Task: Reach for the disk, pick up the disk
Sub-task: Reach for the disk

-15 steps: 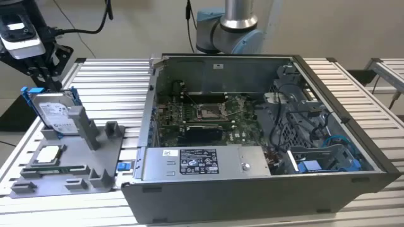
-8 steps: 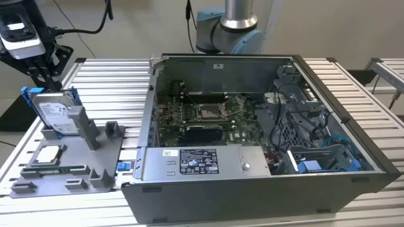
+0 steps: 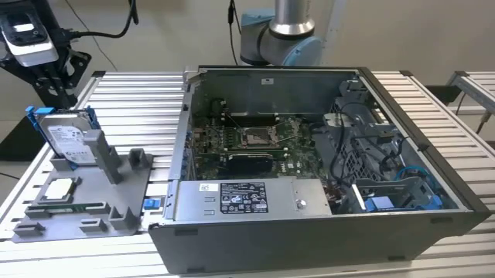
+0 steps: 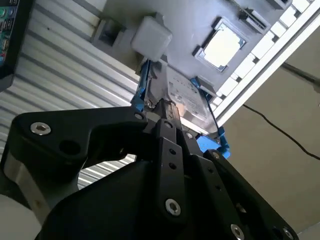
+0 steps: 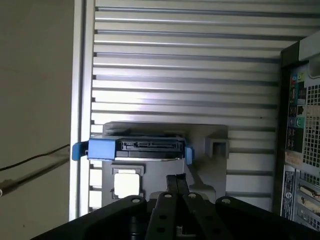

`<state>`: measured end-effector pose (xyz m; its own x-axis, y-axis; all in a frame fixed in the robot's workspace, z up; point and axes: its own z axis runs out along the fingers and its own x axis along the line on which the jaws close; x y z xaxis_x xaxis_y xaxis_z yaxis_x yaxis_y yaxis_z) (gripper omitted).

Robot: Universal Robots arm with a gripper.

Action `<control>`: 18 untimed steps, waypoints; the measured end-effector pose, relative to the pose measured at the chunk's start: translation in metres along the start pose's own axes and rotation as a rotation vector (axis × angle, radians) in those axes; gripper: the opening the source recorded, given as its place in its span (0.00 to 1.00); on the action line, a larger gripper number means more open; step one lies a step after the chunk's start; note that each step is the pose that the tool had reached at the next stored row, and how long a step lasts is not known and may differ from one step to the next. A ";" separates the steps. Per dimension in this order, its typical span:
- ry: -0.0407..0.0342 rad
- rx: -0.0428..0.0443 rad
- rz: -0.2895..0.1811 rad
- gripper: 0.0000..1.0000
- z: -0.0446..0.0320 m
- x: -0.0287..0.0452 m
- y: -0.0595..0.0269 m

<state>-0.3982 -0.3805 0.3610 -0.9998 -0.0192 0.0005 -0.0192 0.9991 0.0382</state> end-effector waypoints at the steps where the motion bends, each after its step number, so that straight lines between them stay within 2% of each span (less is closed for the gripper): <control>1: 0.0000 0.0000 0.000 0.00 0.0002 0.0019 0.0038; 5: 0.0001 0.0001 0.000 0.00 0.0009 0.0167 0.0143; 11: 0.0001 0.0001 0.000 0.00 0.0015 0.0415 0.0193; 15: 0.0002 0.0001 0.000 0.00 0.0019 0.0508 0.0194; 18: 0.0015 0.0000 0.000 0.00 0.0022 0.0516 0.0183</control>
<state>-0.4501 -0.3631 0.3595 -0.9998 -0.0193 0.0020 -0.0192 0.9991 0.0382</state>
